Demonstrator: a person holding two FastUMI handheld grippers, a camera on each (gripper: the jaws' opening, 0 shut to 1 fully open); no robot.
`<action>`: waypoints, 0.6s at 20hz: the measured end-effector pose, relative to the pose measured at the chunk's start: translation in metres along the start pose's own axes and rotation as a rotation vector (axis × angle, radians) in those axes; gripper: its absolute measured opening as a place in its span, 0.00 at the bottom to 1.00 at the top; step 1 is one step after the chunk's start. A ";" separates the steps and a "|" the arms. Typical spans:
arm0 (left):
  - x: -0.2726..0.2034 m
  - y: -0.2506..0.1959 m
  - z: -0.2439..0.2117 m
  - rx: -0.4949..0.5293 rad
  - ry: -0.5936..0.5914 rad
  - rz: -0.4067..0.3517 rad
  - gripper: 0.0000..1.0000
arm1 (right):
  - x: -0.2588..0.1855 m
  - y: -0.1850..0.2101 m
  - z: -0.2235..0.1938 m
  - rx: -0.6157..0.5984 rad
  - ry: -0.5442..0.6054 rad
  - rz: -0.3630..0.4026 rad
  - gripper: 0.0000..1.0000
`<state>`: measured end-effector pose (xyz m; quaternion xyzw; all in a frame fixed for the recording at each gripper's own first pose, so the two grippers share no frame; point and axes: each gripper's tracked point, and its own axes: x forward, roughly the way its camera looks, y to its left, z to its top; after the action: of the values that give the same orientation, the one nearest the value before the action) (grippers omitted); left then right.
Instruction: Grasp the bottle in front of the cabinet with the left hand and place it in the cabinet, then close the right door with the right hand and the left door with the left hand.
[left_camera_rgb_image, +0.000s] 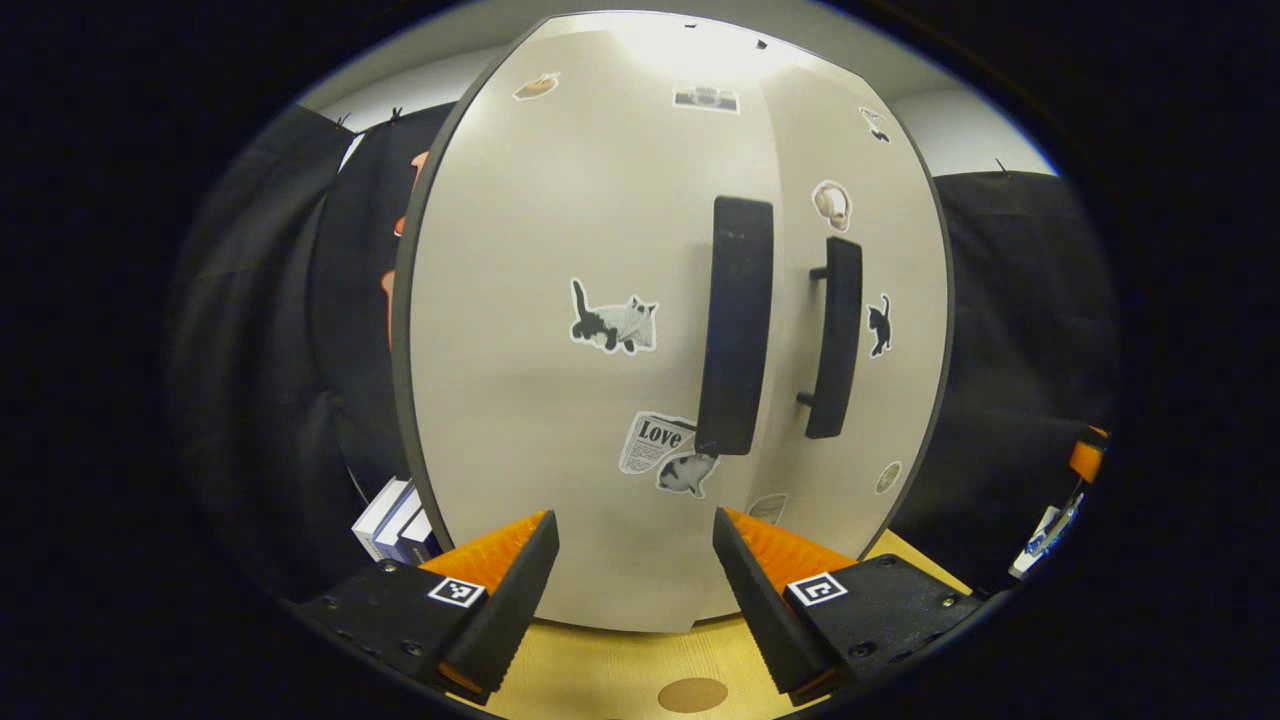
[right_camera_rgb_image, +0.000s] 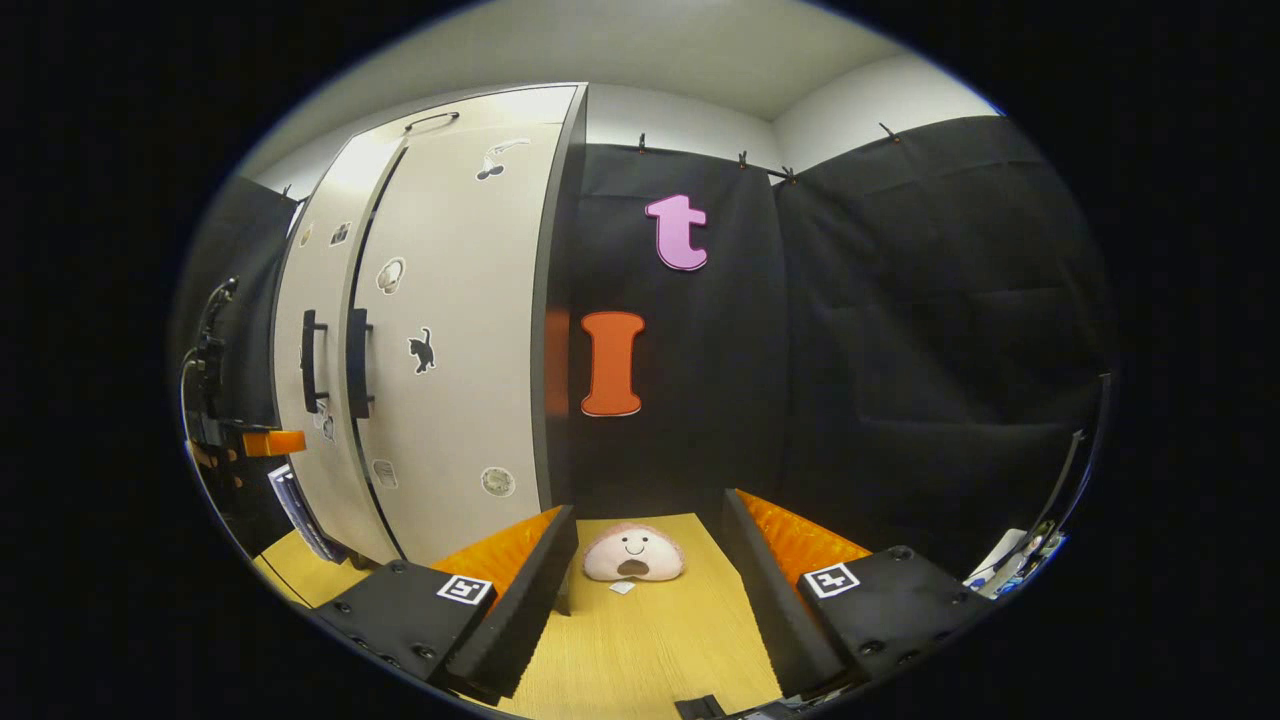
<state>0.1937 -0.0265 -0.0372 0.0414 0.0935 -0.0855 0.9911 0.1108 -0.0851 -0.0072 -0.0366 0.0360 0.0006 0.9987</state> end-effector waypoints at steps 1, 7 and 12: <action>-0.012 0.000 0.009 -0.007 -0.016 -0.002 0.95 | 0.000 0.000 0.001 -0.004 -0.001 0.003 0.97; -0.093 0.020 0.068 -0.029 -0.130 0.019 0.95 | -0.005 0.012 0.019 -0.002 -0.038 0.029 0.97; -0.152 0.044 0.090 -0.012 -0.185 0.057 0.94 | -0.015 0.027 0.028 -0.005 -0.065 0.044 0.97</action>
<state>0.0709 0.0324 0.0833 0.0300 0.0009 -0.0602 0.9977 0.0977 -0.0566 0.0202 -0.0382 0.0045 0.0238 0.9990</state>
